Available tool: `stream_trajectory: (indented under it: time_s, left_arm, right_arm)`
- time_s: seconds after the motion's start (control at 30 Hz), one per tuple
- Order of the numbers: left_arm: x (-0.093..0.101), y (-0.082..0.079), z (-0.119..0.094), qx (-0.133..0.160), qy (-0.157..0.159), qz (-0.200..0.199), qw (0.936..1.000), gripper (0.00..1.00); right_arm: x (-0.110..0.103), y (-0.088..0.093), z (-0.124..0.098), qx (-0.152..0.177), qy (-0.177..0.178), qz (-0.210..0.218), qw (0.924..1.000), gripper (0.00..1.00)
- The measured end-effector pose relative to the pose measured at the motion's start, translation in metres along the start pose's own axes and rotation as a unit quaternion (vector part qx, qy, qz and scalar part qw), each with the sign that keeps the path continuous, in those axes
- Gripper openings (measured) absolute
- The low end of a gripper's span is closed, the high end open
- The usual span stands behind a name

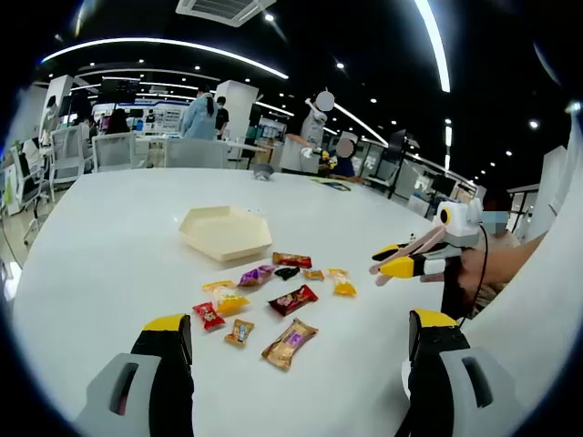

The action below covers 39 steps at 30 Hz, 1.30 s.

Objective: Place the target food into the container with the food tongs after gripping and lifting it, then release it inside without dropping or visibly crushing the food.

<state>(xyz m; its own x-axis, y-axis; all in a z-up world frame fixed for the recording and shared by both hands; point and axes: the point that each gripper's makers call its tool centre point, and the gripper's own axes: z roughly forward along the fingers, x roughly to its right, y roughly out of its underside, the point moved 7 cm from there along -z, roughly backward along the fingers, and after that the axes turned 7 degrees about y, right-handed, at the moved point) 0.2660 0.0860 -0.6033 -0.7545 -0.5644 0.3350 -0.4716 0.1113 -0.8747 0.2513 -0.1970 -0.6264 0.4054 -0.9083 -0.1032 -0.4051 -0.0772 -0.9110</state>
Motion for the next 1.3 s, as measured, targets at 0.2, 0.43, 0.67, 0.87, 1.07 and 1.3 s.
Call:
stream_trajectory:
  time_s: [0.2, 0.43, 0.67, 0.87, 1.07, 1.3]
  left_arm:
    - [-0.001, -0.001, -0.001, 0.001, -0.004, -0.002, 1.0, 0.99]
    - [-0.001, -0.003, 0.001, -0.005, 0.001, 0.003, 1.0, 0.99]
    - [-0.002, -0.006, 0.003, -0.006, 0.006, 0.005, 1.0, 0.99]
    - [-0.003, -0.005, 0.003, -0.012, 0.005, 0.006, 0.9999, 0.99]
    - [-0.003, 0.003, -0.005, -0.025, 0.0, 0.005, 0.9997, 0.99]
    - [-0.003, 0.005, -0.007, -0.028, -0.005, -0.002, 0.9996, 0.99]
  right_arm:
    - [-0.002, 0.0, 0.004, -0.003, -0.006, -0.001, 1.0, 0.27]
    - [-0.002, 0.001, 0.003, -0.007, -0.007, -0.002, 0.9999, 0.27]
    - [0.001, -0.001, 0.005, -0.001, -0.003, 0.0, 1.0, 0.27]
    - [0.0, -0.004, 0.013, -0.002, -0.013, -0.009, 0.9999, 0.27]
    - [-0.007, -0.005, 0.021, -0.005, -0.028, -0.018, 0.9994, 0.27]
    - [-0.018, -0.005, 0.027, -0.01, -0.046, -0.027, 0.9986, 0.27]
